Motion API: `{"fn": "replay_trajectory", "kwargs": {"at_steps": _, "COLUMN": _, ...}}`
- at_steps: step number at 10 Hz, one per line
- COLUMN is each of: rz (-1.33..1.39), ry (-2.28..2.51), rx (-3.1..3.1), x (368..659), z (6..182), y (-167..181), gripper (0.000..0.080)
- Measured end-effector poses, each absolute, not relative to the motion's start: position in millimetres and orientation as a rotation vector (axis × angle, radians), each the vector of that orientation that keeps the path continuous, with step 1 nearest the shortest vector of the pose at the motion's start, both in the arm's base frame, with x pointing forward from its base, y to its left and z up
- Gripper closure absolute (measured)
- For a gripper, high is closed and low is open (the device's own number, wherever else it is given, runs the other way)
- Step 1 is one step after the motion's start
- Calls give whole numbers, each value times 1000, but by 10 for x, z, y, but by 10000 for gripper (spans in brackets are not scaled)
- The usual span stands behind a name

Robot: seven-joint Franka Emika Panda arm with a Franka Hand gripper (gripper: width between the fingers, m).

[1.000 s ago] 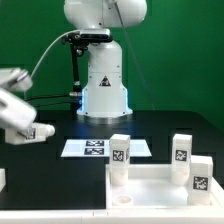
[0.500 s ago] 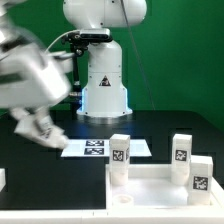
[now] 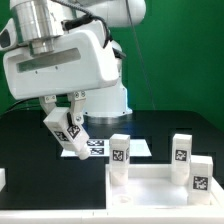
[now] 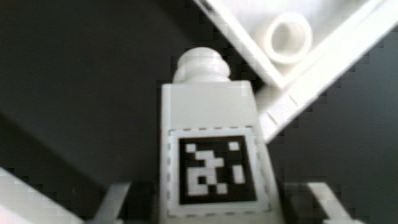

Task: Assemble square table

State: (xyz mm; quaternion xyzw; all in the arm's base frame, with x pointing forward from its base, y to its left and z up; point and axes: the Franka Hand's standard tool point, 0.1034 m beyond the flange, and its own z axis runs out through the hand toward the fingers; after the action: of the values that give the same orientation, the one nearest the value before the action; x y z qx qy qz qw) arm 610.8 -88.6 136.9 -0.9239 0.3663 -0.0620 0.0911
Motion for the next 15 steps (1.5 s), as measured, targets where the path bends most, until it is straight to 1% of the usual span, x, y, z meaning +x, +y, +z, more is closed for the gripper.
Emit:
{"fn": "replay_trajectory", "kwargs": {"at_steps": 2, "rz": -376, "ry": 1097, "rx": -2771, "x": 6164, "z": 1344, "y": -847, "gripper": 515}}
{"fn": "replay_trajectory", "kwargs": {"at_steps": 3, "rz": -500, "ry": 1112, "rx": -2779, "x": 6246, "z": 1347, "y": -723, "gripper": 515}}
{"fn": "replay_trajectory", "kwargs": {"at_steps": 4, "rz": -588, "ry": 1065, "rx": -2801, "x": 6359, "z": 1331, "y": -491, "gripper": 515}}
{"fn": "replay_trajectory", "kwargs": {"at_steps": 5, "rz": -616, "ry": 1035, "rx": -2818, "x": 6420, "z": 1294, "y": -322, "gripper": 515}}
{"fn": "replay_trajectory", "kwargs": {"at_steps": 6, "rz": -713, "ry": 1039, "rx": -2802, "x": 6486, "z": 1304, "y": -238, "gripper": 515}}
{"fn": "replay_trajectory", "kwargs": {"at_steps": 7, "rz": -760, "ry": 1004, "rx": -2819, "x": 6467, "z": 1253, "y": -199, "gripper": 515}}
{"fn": "replay_trajectory", "kwargs": {"at_steps": 9, "rz": -731, "ry": 1010, "rx": -2826, "x": 6461, "z": 1249, "y": -240, "gripper": 515}}
{"fn": "replay_trajectory", "kwargs": {"at_steps": 10, "rz": -726, "ry": 986, "rx": -2840, "x": 6459, "z": 1236, "y": -204, "gripper": 515}}
{"fn": "replay_trajectory", "kwargs": {"at_steps": 11, "rz": -695, "ry": 872, "rx": -2908, "x": 6444, "z": 1204, "y": -68, "gripper": 515}}
{"fn": "replay_trajectory", "kwargs": {"at_steps": 12, "rz": -732, "ry": 790, "rx": -2948, "x": 6442, "z": 1194, "y": -1, "gripper": 515}}
{"fn": "replay_trajectory", "kwargs": {"at_steps": 13, "rz": -783, "ry": 791, "rx": -2949, "x": 6393, "z": 1147, "y": -73, "gripper": 515}}
{"fn": "replay_trajectory", "kwargs": {"at_steps": 15, "rz": -764, "ry": 790, "rx": -2954, "x": 6386, "z": 1132, "y": -62, "gripper": 515}}
